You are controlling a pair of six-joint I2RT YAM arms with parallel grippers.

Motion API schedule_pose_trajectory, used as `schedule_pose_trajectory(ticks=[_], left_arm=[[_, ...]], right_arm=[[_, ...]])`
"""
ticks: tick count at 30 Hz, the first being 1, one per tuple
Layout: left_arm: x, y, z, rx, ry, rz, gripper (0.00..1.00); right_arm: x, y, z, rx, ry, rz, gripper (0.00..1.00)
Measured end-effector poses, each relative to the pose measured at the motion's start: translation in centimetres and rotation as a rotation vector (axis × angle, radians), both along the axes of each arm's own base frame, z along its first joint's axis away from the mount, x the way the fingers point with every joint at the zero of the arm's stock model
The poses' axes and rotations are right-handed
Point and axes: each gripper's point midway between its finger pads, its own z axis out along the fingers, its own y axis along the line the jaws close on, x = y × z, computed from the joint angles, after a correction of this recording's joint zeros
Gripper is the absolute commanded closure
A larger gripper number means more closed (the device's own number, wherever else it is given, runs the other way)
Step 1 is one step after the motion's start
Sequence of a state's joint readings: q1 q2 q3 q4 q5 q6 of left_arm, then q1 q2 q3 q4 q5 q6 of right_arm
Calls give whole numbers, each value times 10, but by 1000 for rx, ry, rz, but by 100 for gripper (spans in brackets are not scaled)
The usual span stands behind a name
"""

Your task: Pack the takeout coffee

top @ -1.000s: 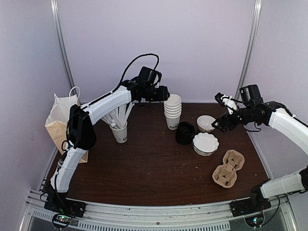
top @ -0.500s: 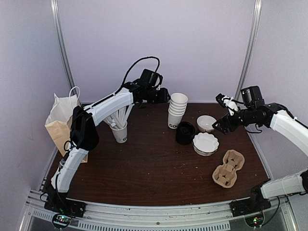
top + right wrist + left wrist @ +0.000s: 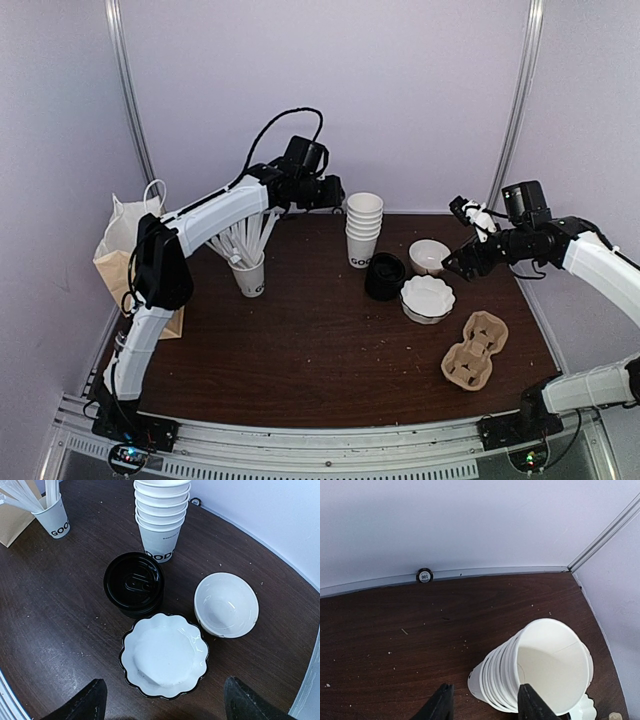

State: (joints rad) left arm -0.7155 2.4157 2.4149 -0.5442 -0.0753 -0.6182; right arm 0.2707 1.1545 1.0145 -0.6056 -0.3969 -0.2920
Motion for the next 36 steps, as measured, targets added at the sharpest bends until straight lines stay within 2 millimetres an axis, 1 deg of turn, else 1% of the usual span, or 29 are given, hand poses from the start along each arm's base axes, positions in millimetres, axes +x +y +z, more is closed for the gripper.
schedule_pose_trajectory(ticks=[6,10,12,14,16,19,20,22,24,28,29,32,36], left_arm=[[-2,-8,12,-27,-25,-20,53],[-2,-16,27,-64,-46,-41,54],[-3,-19,29,-74,-48,-51,54],[-3,-23,26,-82,-40,-66,54],[-3,-27,18,-82,-25,-80,54],[-5,-31,-2,-67,15,-94,54],[-5,-31,-8,-61,27,-95,55],[-5,-32,-17,-56,43,-95,62],[-5,-33,-16,-60,44,-97,70],[-5,-33,-14,-66,41,-96,91],[-5,-33,-13,-66,39,-95,94],[-7,-29,-12,-56,42,-94,100],[-9,-26,-12,-48,46,-90,100]], right_arm=[[0,0,0,0,0,0,16],[0,0,0,0,-1,0,16],[0,0,0,0,-1,0,16],[0,0,0,0,0,0,16],[0,0,0,0,-1,0,16],[0,0,0,0,-1,0,16],[0,0,0,1,-2,0,16],[0,0,0,0,-3,0,16],[1,0,0,1,-3,0,16],[0,0,-2,-1,1,0,16],[0,0,-2,0,1,0,16],[0,0,-2,0,0,0,16],[1,0,-2,1,-3,0,16]])
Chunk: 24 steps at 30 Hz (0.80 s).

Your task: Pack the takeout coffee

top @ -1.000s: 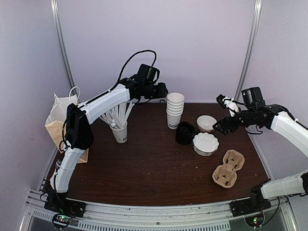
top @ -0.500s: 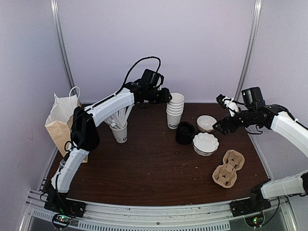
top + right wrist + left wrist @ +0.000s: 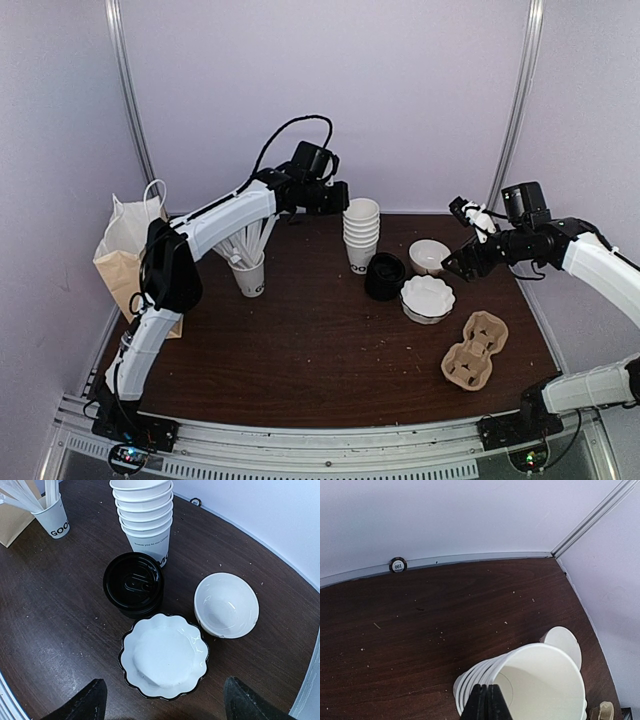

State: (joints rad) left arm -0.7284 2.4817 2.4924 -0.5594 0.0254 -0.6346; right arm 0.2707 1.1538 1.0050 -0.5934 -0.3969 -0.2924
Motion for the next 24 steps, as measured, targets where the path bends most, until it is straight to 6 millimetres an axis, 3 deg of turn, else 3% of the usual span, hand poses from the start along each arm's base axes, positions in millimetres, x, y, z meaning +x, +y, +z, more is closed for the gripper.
schedule_pose_trajectory(ticks=[13,18,24], left_arm=[[-12,13,7,70,1,-19,100],[-17,22,39,75,-56,-23,100],[-27,26,81,14,-96,-59,100]], right_arm=[[0,0,0,0,0,0,16],[0,0,0,0,0,0,16],[-4,6,2,-4,2,56,7]])
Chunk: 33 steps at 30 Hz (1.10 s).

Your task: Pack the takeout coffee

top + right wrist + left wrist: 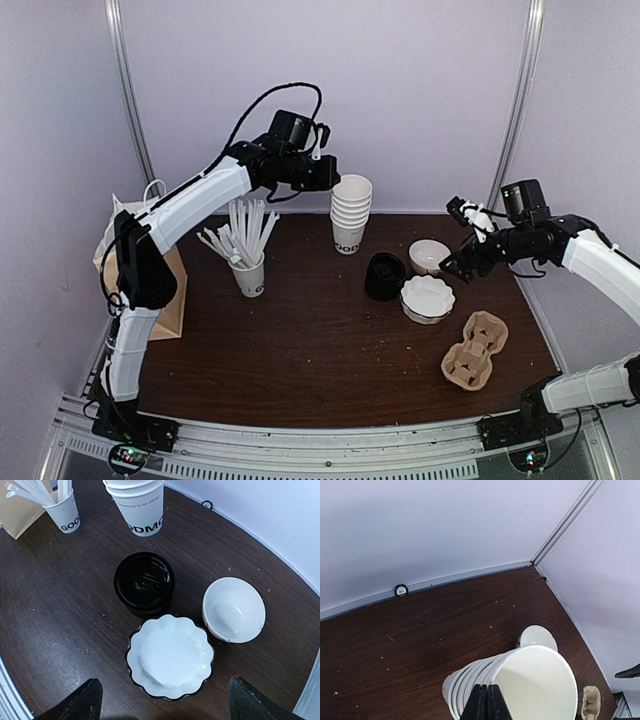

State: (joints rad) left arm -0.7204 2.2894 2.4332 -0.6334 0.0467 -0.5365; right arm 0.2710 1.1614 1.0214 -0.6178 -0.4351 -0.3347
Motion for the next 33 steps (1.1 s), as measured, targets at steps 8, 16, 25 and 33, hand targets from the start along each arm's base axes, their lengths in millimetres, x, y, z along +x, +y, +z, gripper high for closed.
schedule_pose_trajectory(ticks=[8,16,25,33], left_arm=[[-12,-2,-11,-33,72,-104,100],[-12,5,-37,-43,164,-137,100],[-11,13,-35,-112,236,-139,100],[-20,17,-15,-161,247,-149,100]], right_arm=[[19,53,20,-1,-68,208,1],[42,128,16,29,-99,359,1],[77,162,19,114,-151,344,1],[104,186,30,174,-174,347,1]])
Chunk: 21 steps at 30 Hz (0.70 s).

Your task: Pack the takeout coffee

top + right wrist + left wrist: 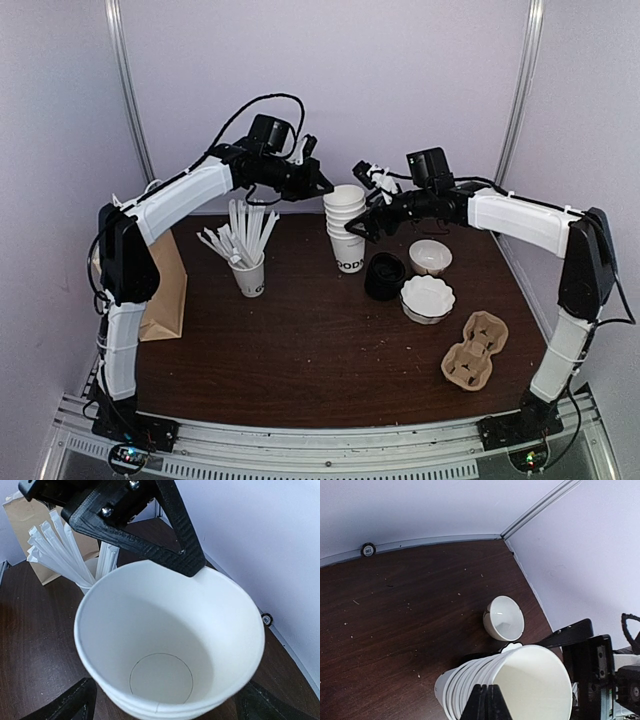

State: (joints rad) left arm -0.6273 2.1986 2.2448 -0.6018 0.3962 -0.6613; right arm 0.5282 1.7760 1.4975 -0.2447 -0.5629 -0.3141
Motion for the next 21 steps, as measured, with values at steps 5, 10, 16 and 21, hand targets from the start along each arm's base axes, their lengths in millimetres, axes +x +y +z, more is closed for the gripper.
schedule_pose_trajectory(ticks=[5,10,16,21], left_arm=[[-2,-1,10,-45,10,-6,100],[-4,0,5,-69,54,-7,100],[-4,1,3,-81,83,-1,100],[-3,3,5,-88,87,8,100]], right_arm=[[8,11,-2,22,16,12,1],[6,21,-6,66,70,54,6],[7,24,-8,107,113,60,25],[10,25,-7,122,110,60,28]])
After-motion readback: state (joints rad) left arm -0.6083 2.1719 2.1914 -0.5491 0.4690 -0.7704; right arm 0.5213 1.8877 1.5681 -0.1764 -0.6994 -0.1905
